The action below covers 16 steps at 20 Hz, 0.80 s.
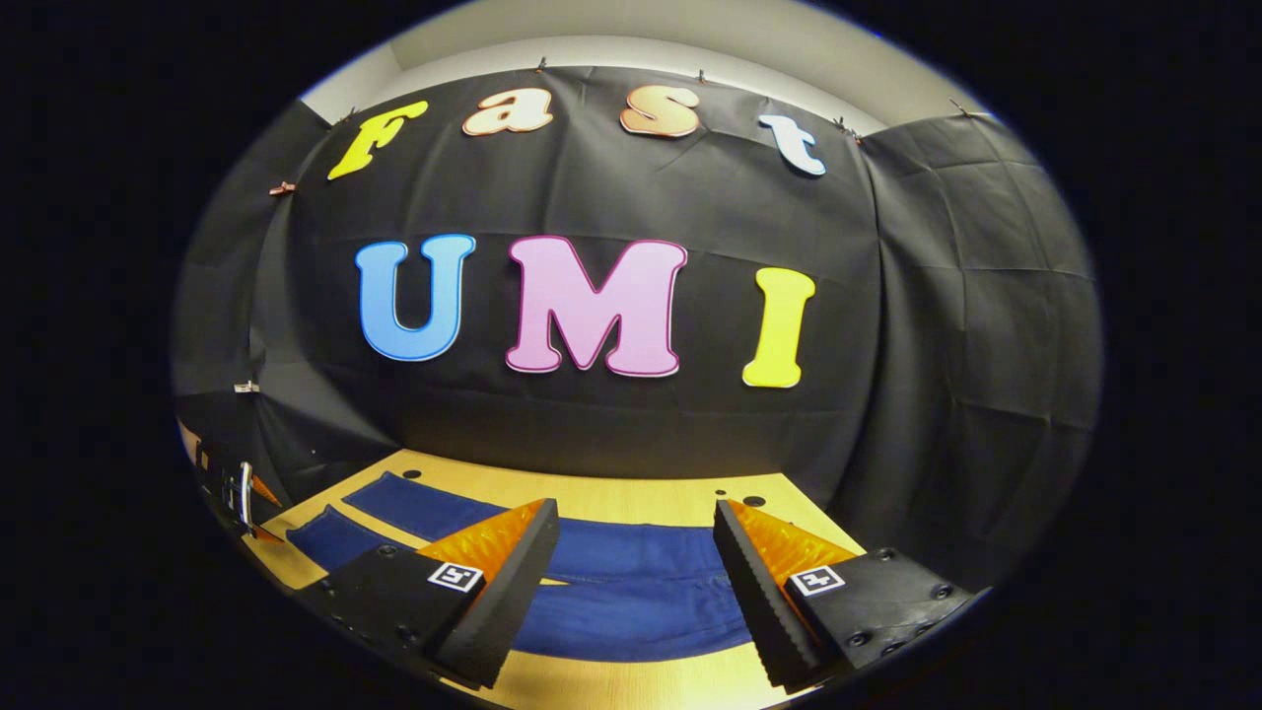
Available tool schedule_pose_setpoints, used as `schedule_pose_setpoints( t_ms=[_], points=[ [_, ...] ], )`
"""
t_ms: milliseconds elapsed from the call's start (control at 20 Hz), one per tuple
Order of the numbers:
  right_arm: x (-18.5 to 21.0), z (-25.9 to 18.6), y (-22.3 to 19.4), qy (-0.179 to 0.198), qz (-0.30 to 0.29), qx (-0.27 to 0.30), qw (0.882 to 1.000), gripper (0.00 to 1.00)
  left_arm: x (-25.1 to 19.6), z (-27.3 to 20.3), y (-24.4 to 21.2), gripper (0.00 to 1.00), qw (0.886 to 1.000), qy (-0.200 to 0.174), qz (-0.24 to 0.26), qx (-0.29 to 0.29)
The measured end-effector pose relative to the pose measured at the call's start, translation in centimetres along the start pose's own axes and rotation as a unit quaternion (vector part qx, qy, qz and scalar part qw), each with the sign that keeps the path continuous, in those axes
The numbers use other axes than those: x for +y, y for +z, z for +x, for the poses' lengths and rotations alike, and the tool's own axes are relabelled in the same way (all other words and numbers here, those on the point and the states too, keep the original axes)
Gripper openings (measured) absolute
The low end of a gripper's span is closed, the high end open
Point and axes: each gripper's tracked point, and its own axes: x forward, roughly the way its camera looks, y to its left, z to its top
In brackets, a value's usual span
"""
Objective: Grasp the waist and the cuffs of the jeans and fold them to make the two legs overlap; first hold the waist and fold one-third of the jeans toward the cuffs, then hold the cuffs and fold the remaining one-third in the same direction to finish folding.
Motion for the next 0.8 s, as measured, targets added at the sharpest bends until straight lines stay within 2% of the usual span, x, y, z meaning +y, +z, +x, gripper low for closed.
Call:
schedule_pose_setpoints(
  t_ms=[200, 250, 300, 450, 550, 650, 700, 750, 800],
  points=[
    [-1.9, -0.4, -2.0, -0.027, -0.013, 0.013, 0.999, 0.97, -0.9, 1.8, -0.2, 0.98, 0.999, -0.011, 0.035, 0.015],
    [-2.1, -0.5, -2.5, -0.029, -0.008, 0.022, 0.999, 0.96, -0.4, 2.5, 0.0, 0.98, 0.999, -0.007, 0.034, 0.013],
    [-2.2, -0.7, -3.0, -0.03, -0.003, 0.027, 0.999, 0.96, 0.0, 2.9, 0.2, 0.92, 0.999, -0.005, 0.032, 0.015],
    [-3.6, -0.6, -4.4, -0.041, -0.011, 0.038, 0.998, 0.96, 2.1, 4.4, 0.7, 0.93, 0.999, 0.001, 0.047, 0.014],
    [-4.1, -0.2, -5.3, -0.044, -0.013, 0.049, 0.998, 0.96, 2.8, 5.5, 1.5, 0.88, 0.998, 0.001, 0.06, 0.011],
    [-4.8, 0.4, -5.6, -0.044, -0.017, 0.051, 0.998, 0.96, 3.2, 6.6, 1.9, 0.77, 0.998, 0.001, 0.058, 0.017],
    [-5.1, 0.7, -5.6, -0.046, -0.024, 0.05, 0.997, 0.96, 3.6, 7.2, 2.2, 0.6, 0.998, 0.01, 0.056, 0.023],
    [-5.6, 1.2, -5.7, -0.046, -0.033, 0.05, 0.997, 0.96, 3.9, 7.7, 2.4, 0.53, 0.998, 0.013, 0.051, 0.03],
    [-6.0, 1.6, -5.6, -0.046, -0.043, 0.048, 0.997, 0.96, 4.0, 8.1, 2.5, 0.41, 0.998, 0.014, 0.045, 0.037]
  ],
)
